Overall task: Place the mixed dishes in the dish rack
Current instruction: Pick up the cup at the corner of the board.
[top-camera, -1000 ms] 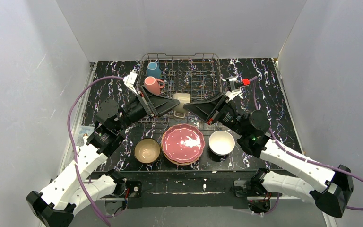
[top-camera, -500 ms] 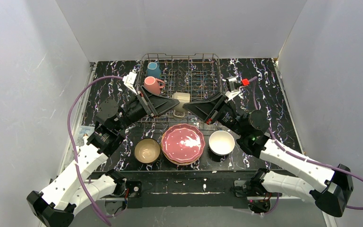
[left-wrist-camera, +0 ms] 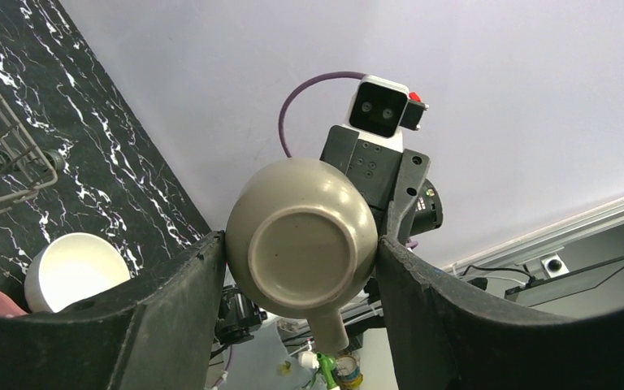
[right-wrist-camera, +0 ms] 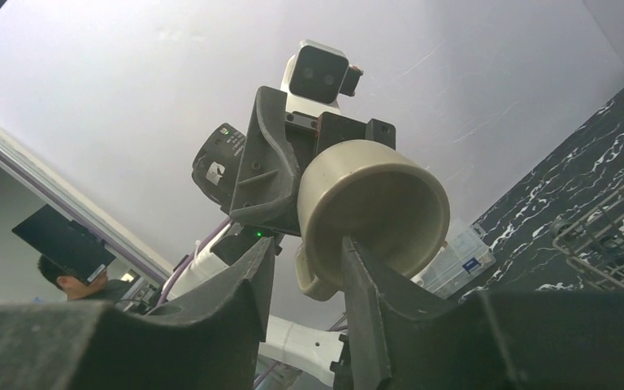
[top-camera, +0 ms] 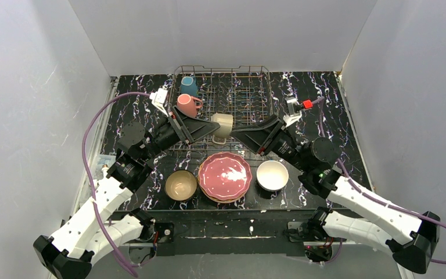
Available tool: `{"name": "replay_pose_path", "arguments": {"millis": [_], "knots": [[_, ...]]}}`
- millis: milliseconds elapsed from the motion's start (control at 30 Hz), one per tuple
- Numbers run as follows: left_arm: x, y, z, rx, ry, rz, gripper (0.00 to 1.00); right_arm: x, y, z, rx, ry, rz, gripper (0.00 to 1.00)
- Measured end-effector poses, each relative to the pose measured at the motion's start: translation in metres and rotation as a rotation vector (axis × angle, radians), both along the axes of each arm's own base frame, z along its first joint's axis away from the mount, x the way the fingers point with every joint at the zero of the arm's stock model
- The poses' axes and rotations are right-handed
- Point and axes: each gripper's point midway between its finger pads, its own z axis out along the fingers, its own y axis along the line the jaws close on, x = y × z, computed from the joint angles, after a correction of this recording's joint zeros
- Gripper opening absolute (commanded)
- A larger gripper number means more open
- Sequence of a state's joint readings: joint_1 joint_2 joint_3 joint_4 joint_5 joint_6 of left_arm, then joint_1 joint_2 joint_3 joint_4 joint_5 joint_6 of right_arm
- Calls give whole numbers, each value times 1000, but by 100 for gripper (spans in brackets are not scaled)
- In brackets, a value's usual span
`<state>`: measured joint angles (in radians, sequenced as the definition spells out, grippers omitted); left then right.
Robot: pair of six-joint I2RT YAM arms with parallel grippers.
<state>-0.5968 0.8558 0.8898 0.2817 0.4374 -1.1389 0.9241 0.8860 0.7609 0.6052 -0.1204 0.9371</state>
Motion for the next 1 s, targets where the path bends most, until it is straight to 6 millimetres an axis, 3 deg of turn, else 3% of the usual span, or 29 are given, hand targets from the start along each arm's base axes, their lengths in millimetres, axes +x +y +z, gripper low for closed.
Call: {"name": "replay_pose_path", "arguments": {"millis": [267, 433, 733, 1000], "knots": [[10, 3, -5, 27, -22, 30, 0, -4, -20, 1, -35, -25, -64, 53], [24, 6, -21, 87, -14, 65, 0, -7, -34, -2, -69, -43, -110, 53], [51, 20, -57, 250, 5, 156, 0, 0, -50, -29, -201, -38, -204, 54], [68, 42, -58, 423, -58, 276, 0, 6, -57, -54, -316, -33, -254, 54]]}}
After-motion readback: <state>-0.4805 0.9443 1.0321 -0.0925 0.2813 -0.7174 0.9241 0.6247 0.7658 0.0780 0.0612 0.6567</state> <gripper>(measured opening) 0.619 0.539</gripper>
